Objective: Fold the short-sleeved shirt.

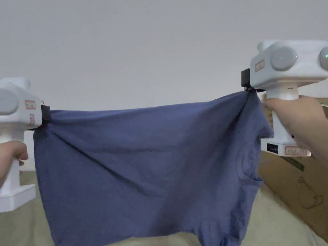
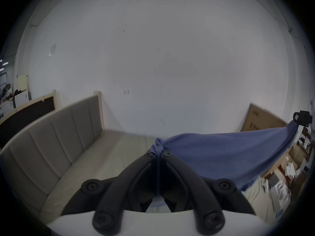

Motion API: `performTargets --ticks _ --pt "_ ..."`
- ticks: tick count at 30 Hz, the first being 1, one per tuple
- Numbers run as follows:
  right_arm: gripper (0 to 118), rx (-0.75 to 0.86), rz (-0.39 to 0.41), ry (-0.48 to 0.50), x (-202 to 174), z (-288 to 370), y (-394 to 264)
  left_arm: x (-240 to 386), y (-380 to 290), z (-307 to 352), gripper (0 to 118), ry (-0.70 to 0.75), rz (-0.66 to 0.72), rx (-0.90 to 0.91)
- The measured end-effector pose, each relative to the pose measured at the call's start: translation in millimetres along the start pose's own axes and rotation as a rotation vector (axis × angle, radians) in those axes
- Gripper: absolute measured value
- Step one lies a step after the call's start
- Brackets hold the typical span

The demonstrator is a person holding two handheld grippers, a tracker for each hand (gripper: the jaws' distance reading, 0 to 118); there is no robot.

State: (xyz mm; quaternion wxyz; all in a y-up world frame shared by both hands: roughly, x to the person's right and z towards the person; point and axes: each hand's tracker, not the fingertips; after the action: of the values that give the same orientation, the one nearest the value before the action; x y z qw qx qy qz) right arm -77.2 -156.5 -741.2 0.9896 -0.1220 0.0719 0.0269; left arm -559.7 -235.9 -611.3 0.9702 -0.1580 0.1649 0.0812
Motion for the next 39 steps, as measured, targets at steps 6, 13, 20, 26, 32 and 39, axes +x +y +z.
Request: performTargets --ticks 6,13,20,26,32,39 --pt "8 -0.365 -0.164 0.050 10 -26 -217 1 -156 -31 3 -0.065 0.007 -0.311" --pt "8 -0.734 -0.181 0.153 60 77 -410 -39 -332 39 3 -0.155 -0.075 -0.651" --pt "8 -0.866 -0.009 0.282 105 225 -445 -86 -376 164 3 -0.286 -0.283 -0.753" --pt "8 -0.974 0.046 0.334 108 276 -472 -110 -399 220 3 -0.290 -0.262 -0.841" --pt "9 -0.976 0.052 0.324 101 268 -482 -113 -401 230 9 -0.301 -0.217 -0.842" --pt "96 -1.022 -0.083 0.284 94 262 -464 -114 -393 238 106 -0.309 -0.161 -0.877"
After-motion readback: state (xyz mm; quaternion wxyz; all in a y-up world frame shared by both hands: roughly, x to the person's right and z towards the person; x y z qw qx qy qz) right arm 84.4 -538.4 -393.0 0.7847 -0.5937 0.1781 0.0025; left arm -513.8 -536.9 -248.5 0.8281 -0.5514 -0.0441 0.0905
